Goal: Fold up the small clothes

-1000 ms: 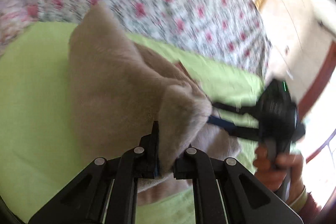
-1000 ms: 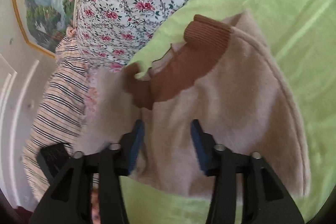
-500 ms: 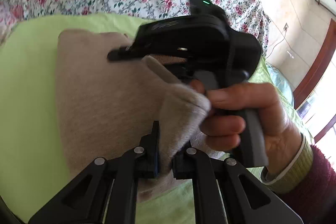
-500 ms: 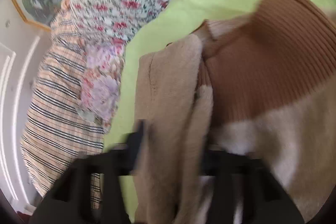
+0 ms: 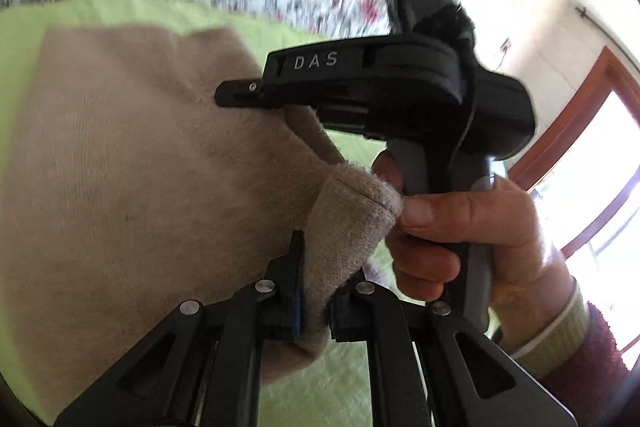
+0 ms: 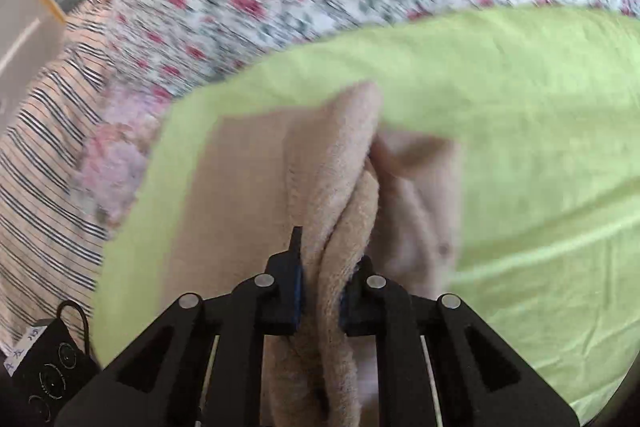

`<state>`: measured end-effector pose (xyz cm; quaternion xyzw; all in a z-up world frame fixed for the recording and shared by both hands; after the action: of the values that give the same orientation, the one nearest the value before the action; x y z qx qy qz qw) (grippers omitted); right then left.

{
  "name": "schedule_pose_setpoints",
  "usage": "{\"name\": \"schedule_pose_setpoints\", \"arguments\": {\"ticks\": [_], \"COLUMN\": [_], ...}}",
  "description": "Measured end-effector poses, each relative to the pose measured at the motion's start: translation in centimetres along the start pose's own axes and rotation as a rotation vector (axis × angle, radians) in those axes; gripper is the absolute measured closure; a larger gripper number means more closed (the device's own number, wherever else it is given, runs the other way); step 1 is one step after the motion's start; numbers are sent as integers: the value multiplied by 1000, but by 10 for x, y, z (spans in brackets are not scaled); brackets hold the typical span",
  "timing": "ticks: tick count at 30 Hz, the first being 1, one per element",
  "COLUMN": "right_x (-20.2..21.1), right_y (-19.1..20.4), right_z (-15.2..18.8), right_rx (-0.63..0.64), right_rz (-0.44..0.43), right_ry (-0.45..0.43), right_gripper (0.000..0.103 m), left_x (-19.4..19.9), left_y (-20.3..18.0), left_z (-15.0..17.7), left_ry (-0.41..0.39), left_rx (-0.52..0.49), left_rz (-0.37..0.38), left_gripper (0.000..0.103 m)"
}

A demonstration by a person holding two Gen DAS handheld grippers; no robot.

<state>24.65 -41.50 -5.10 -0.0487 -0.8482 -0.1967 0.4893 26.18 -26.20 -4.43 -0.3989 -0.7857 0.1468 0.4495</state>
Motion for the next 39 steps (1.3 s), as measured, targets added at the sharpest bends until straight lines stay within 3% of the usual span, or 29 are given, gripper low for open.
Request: {"name": "schedule_pose_setpoints", "arguments": {"ticks": [4, 9, 10, 12, 13, 14, 16, 17, 18, 19, 21, 26, 32, 34, 35, 36, 37, 39], "right_x": [-15, -4, 3, 13, 20, 28, 39, 44, 49, 50, 46, 21, 0, -8, -11, -13, -13, -7], "right_y": [-12, -19, -21, -25, -27, -29, -34, -36, -38, -38, -37, -34, -33, -32, -31, -29, -26, -19], "right_z": [7, 12, 16, 21, 24, 27, 31, 33, 34, 34, 35, 37, 45, 49, 52, 55, 57, 58], "right_rx": [13, -10, -4, -5, -10, -17, -39, -61, -84, -99, -114, -138, -161, -174, -189, -203, -200, -185], "right_rz": [39, 68, 91, 126, 139, 154, 169, 150, 112, 84, 54, 7, -52, -75, -96, -109, -95, -65], "right_ry": [-5, -34, -40, -45, -48, -50, -52, -59, -69, -72, -52, 18, 77, 102, 114, 120, 108, 83], "right_gripper": [88, 87, 86, 83, 82, 79, 67, 50, 34, 30, 29, 29, 29, 35, 48, 55, 57, 63], "left_x": [-14, 19, 32, 61, 77, 98, 121, 131, 139, 142, 139, 108, 73, 64, 60, 58, 56, 56], "left_y": [6, 6, 5, 6, 8, 13, 24, 36, 47, 60, 87, 145, 163, 163, 162, 161, 159, 150], "left_z": [4, 12, 14, 15, 16, 14, 14, 8, 6, 3, -4, -16, -15, -15, -17, -18, -19, -21], "left_ry": [50, 80, 74, 40, 12, -29, -65, -80, -90, -93, -73, -5, 48, 59, 61, 60, 64, 68], "left_rx": [-7, 8, 6, -2, -4, -6, 5, 27, 46, 69, 141, 326, 357, 350, 343, 328, 312, 279], "left_rz": [-22, 54, 65, 55, 40, 17, -13, -33, -43, -54, -68, -13, 40, 32, 28, 19, 23, 5], "left_gripper": [95, 87, 81, 59, 42, 35, 26, 20, 20, 20, 20, 20, 15, 13, 18, 25, 43, 49]}}
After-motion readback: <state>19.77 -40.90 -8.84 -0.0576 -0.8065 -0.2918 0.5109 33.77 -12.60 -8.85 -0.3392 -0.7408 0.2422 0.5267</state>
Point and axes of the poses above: each gripper's, at about its wrist camera, not at the fingertips, and x roughly against the way its jaws point, y to its left, z to its underside, the point moved 4 cm from there along -x, roughly the way its jaws point, and after that the axes turned 9 degrees about z, right-handed, at the moved point
